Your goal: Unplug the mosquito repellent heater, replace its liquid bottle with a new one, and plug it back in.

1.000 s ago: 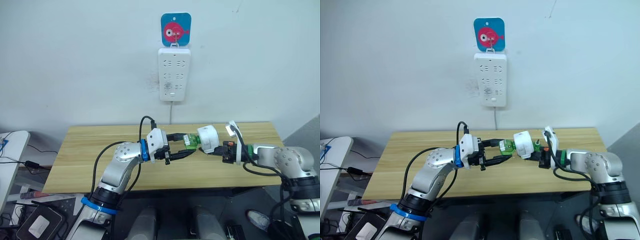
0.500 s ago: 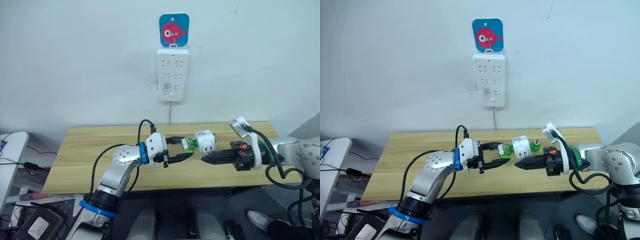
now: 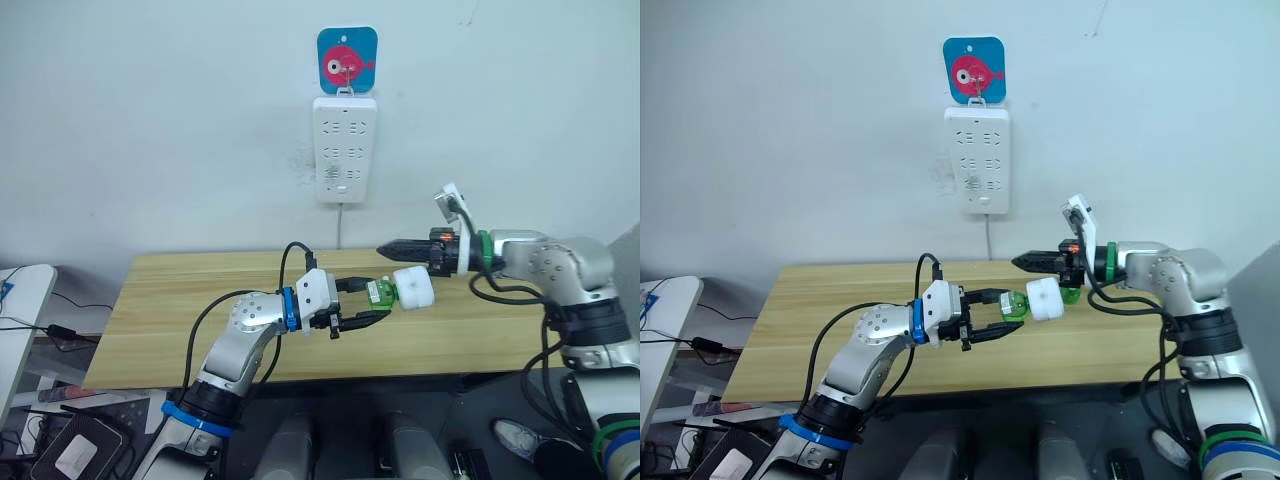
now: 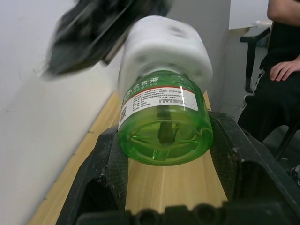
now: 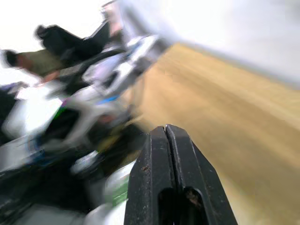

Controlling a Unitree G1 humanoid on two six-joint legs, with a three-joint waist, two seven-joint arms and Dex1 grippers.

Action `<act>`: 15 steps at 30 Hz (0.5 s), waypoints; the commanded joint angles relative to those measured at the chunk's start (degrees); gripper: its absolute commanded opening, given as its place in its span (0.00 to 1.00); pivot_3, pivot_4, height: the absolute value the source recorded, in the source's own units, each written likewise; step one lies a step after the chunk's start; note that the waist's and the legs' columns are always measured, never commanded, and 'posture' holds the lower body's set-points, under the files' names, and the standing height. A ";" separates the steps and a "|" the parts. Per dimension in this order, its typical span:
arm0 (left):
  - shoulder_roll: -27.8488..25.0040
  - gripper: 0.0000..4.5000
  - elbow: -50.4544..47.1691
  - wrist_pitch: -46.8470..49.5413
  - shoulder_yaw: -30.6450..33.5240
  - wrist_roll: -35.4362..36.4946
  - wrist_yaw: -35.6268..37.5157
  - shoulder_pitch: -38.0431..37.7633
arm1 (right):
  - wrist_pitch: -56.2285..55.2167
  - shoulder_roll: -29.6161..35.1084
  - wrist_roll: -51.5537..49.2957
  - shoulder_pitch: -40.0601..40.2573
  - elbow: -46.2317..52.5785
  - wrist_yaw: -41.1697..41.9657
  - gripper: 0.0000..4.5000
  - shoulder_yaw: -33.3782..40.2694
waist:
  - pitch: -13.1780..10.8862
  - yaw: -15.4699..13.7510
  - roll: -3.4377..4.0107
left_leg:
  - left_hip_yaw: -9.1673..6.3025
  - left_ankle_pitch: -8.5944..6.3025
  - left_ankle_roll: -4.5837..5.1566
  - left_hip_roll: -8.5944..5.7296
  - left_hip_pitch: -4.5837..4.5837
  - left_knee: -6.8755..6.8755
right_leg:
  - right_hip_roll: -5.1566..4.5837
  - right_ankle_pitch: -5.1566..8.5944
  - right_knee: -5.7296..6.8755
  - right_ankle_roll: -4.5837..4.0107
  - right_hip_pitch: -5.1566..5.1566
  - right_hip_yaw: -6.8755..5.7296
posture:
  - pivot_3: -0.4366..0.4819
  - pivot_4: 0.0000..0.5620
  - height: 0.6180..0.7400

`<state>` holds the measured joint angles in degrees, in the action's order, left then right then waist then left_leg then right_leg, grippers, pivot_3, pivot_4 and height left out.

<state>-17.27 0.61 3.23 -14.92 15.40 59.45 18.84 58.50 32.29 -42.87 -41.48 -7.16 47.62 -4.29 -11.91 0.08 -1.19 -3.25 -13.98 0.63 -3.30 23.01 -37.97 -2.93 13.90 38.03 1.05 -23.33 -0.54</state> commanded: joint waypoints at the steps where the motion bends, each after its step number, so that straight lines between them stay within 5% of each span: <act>1: 0.24 0.50 -2.35 -0.48 0.29 1.20 0.18 0.69 | -4.12 0.32 4.14 -0.82 -3.07 -0.05 0.01 0.97 | 0.00 -0.22 0.00 | -0.01 0.00 0.00 -0.03 0.01 0.00 | -0.02 0.00 0.00 0.00 0.00 -0.01 | 0.47 0.23 1.00; 6: 0.04 0.50 -2.83 -0.35 0.42 1.48 0.03 0.35 | -2.30 2.49 5.54 4.39 -0.57 4.56 0.01 -1.22 | 0.00 -0.27 0.00 | -0.02 -0.01 0.01 -0.08 0.02 0.01 | -0.07 -0.04 -0.03 0.05 0.00 0.00 | 0.47 0.24 1.00; 15: -0.31 0.50 -2.66 0.39 1.45 1.89 -0.73 0.50 | 10.82 11.40 -6.49 16.05 19.50 14.04 0.01 0.41 | 0.00 -0.03 0.01 | -0.04 -0.01 0.02 -0.03 -0.01 -0.01 | -0.06 -0.03 -0.02 0.07 0.02 -0.03 | 0.48 0.25 1.00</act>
<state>-17.74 -0.26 3.71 -14.28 16.10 59.11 18.81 67.45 42.97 -45.40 -25.50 8.38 59.68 -6.46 -11.91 0.06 -1.18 -3.29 -13.99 0.65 -3.30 22.99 -37.99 -2.98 13.87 38.01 1.12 -23.31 -0.58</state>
